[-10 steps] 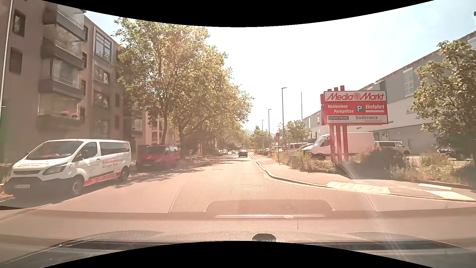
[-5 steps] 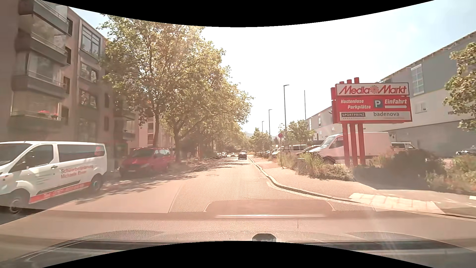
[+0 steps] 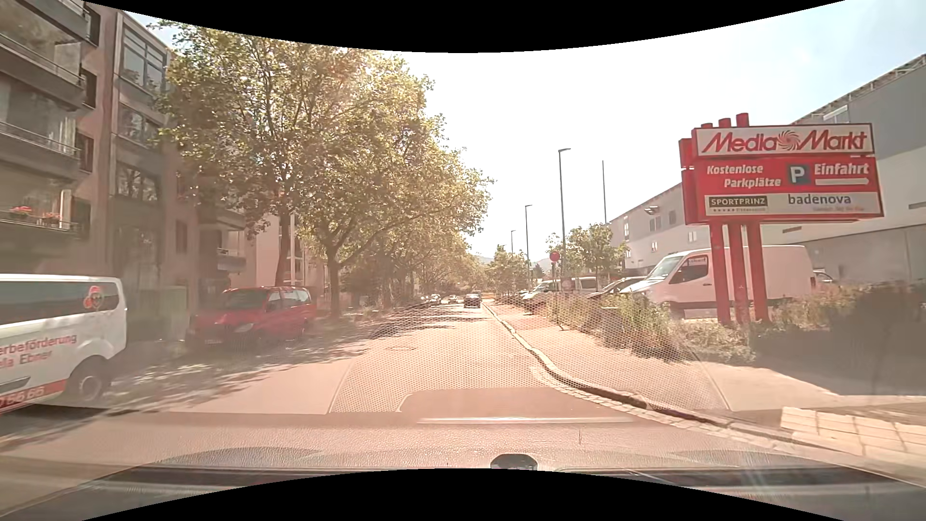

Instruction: Follow the waypoints while adhering to traffic rules and regulations

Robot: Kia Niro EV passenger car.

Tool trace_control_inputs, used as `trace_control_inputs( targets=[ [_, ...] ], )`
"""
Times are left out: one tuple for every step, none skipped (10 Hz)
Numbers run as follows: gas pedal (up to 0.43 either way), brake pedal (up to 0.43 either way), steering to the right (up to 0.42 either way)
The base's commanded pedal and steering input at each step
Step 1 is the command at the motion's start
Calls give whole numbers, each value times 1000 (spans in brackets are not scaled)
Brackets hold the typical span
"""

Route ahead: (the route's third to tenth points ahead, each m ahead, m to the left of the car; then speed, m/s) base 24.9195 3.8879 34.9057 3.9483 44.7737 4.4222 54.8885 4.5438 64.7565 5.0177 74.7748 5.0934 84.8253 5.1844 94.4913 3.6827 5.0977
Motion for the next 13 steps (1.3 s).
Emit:
trace_control_inputs(
  targets=[
    [268, 0, -14],
    [268, 0, -3],
    [260, 0, -3],
    [260, 0, -11],
    [260, 0, -19],
    [260, 0, -20],
    [260, 0, -16],
    [260, 0, -7],
    [260, 0, -4],
    [260, 0, -8],
    [260, 0, -13],
    [260, 0, -14],
    [260, 0, -11]
  ],
)
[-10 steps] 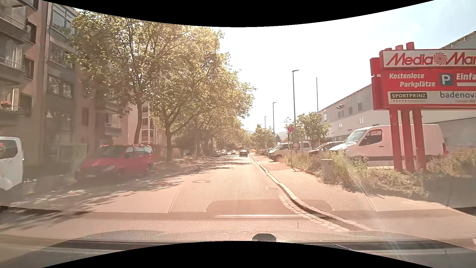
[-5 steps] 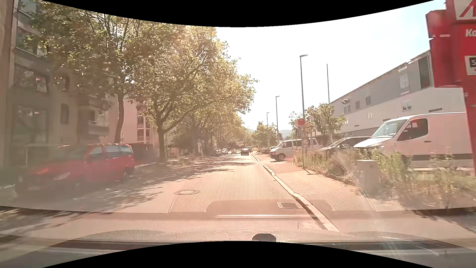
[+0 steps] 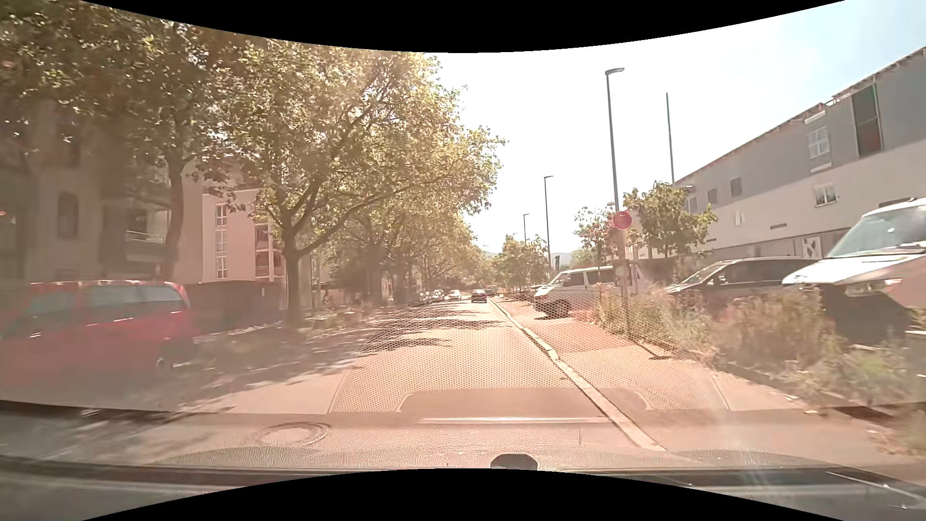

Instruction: Follow the waypoints while adhering to traffic rules and regulations

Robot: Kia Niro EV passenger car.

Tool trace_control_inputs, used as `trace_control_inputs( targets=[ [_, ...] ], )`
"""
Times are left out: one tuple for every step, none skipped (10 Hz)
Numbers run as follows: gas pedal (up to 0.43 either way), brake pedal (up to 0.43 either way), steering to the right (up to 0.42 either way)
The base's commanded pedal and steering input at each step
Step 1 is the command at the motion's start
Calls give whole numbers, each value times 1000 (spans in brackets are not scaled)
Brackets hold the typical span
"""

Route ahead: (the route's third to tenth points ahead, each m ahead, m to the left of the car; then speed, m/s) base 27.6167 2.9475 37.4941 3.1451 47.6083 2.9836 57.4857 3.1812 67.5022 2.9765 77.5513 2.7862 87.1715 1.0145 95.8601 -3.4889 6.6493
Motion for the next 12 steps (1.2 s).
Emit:
trace_control_inputs(
  targets=[
    [260, 0, -2],
    [260, 0, -1],
    [260, 0, -1],
    [260, 0, -1],
    [248, 0, -1],
    [248, 0, -1],
    [248, 0, -1],
    [228, 0, -1],
    [228, 0, -1],
    [228, 0, -1],
    [228, 0, -1],
    [228, 0, 0]
  ],
)
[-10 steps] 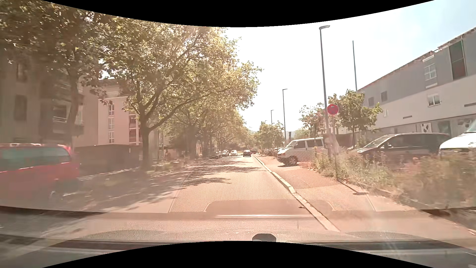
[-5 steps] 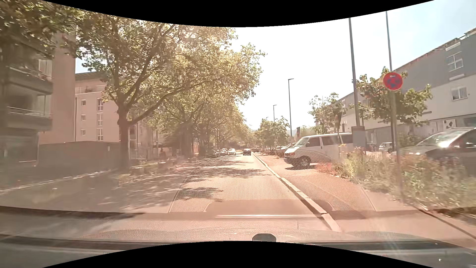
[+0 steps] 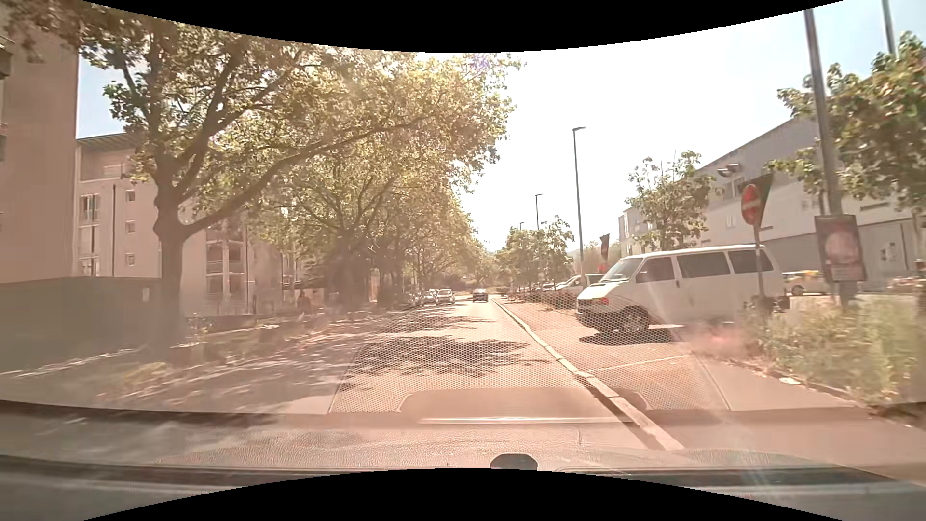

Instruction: Follow the waypoints while adhering to traffic rules and regulations

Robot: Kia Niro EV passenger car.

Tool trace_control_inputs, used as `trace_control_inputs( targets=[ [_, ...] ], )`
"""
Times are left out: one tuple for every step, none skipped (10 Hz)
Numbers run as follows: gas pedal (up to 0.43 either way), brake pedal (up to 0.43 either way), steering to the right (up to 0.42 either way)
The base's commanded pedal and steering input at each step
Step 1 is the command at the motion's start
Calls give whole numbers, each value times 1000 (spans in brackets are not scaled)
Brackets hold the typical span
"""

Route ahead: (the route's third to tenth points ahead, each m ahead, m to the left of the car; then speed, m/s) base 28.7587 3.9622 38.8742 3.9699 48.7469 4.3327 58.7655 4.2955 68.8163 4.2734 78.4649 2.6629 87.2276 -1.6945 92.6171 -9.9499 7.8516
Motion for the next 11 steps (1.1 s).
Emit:
trace_control_inputs(
  targets=[
    [228, 0, 1],
    [228, 0, 1],
    [228, 0, 1],
    [228, 0, 1],
    [220, 0, 0],
    [197, 0, 1],
    [177, 0, 1],
    [157, 0, 0],
    [118, 0, 1],
    [110, 0, 0],
    [110, 0, 0]
  ],
)
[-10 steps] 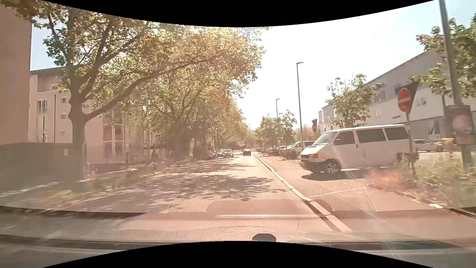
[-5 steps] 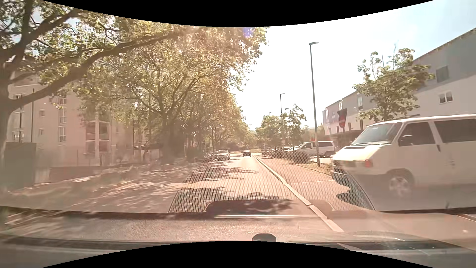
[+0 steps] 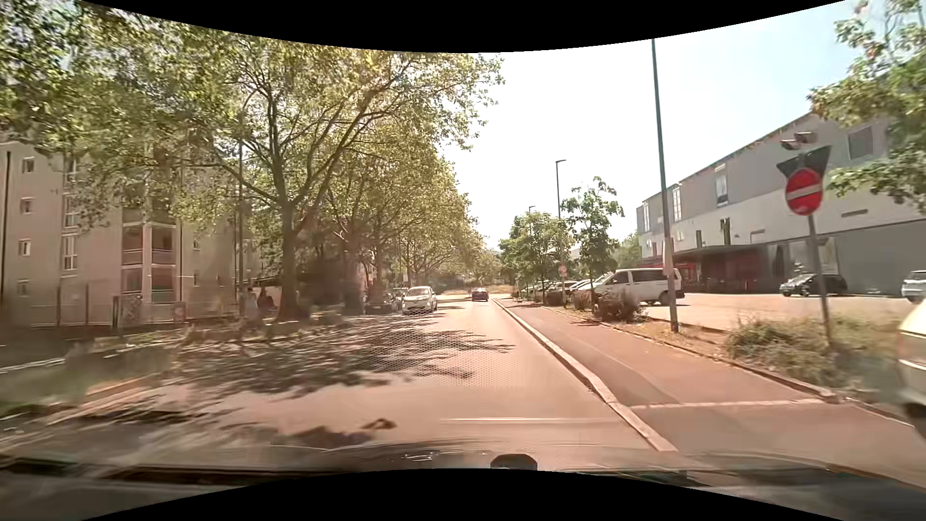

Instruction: Follow the waypoints while adhering to traffic rules and regulations

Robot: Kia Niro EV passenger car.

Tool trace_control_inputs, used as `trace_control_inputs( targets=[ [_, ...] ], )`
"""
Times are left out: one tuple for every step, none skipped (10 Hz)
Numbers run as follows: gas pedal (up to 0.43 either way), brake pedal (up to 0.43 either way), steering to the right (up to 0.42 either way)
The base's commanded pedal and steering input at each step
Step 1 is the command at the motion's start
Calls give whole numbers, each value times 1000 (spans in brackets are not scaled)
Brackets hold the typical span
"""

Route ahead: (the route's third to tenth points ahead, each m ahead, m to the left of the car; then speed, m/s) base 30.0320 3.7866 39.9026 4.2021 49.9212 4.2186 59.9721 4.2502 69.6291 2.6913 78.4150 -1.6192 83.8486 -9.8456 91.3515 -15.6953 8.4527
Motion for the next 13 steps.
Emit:
trace_control_inputs(
  targets=[
    [110, 0, 2],
    [110, 0, 3],
    [98, 0, 2],
    [98, 0, 2],
    [98, 0, 3],
    [98, 0, 4],
    [98, 0, 4],
    [98, 0, 4],
    [98, 0, 4],
    [87, 0, 4],
    [79, 0, 4],
    [79, 0, 4],
    [79, 0, 5]
  ],
)
